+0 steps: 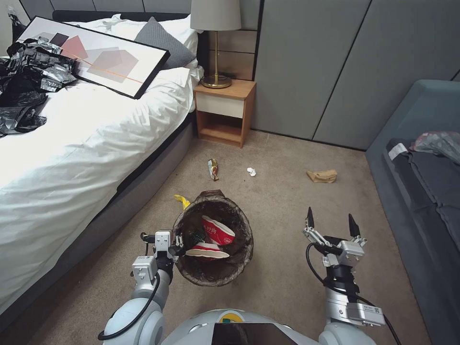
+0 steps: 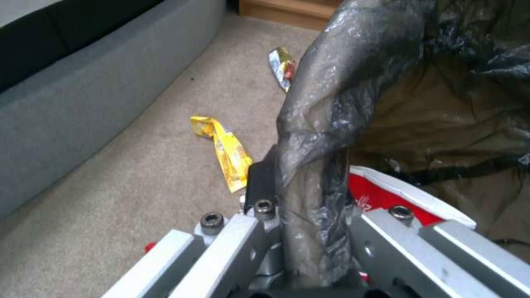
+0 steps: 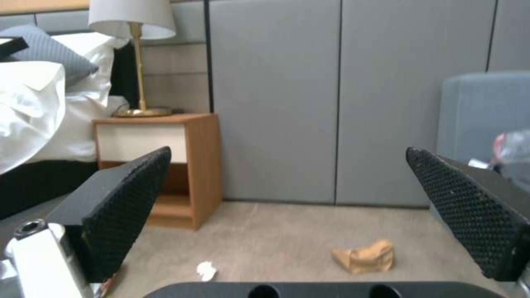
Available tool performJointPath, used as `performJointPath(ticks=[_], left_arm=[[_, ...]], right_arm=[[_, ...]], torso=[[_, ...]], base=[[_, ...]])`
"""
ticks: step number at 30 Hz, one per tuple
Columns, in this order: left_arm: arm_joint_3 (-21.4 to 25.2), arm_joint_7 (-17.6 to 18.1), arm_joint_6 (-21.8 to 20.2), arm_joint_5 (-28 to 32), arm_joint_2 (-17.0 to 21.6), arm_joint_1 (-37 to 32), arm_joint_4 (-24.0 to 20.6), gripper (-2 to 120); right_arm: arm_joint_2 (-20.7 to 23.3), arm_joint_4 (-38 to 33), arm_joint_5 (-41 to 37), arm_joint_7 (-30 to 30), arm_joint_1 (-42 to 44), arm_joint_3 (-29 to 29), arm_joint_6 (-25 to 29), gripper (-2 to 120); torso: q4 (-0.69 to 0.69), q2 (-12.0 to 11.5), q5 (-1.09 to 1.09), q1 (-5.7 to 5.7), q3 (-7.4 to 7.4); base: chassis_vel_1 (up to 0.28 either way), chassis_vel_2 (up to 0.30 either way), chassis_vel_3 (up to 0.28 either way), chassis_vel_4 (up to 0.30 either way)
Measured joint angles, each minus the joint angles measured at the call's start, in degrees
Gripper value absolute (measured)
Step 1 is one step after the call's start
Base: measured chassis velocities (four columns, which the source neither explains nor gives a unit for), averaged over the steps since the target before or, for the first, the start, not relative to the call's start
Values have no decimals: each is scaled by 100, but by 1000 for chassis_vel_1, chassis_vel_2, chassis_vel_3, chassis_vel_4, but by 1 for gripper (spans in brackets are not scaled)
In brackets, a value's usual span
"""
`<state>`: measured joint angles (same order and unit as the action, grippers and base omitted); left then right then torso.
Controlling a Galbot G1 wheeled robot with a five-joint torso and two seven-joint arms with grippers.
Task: Pick up the trash bin, then pick up the garbage from the floor and place it into the trash bin.
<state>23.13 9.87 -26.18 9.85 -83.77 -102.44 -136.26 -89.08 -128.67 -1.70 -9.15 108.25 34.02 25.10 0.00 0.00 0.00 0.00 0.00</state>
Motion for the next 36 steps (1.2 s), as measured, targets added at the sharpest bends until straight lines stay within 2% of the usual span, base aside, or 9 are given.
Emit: performJointPath(ticks=[23,36], left_arm=[[-18,13,-20,-38,-17,-75,-58,0],[-38,9,-12,-63,-31,-82,-56,0]], right_arm=[[18,87,-211,254,-278,213,20,100],[81,61,-325,359,-379,343,-107,100]], torso=[[0,0,0,0,0],[0,0,1,0,1]], base=[[-3,6,4,-4],[-129,135,134,-121]])
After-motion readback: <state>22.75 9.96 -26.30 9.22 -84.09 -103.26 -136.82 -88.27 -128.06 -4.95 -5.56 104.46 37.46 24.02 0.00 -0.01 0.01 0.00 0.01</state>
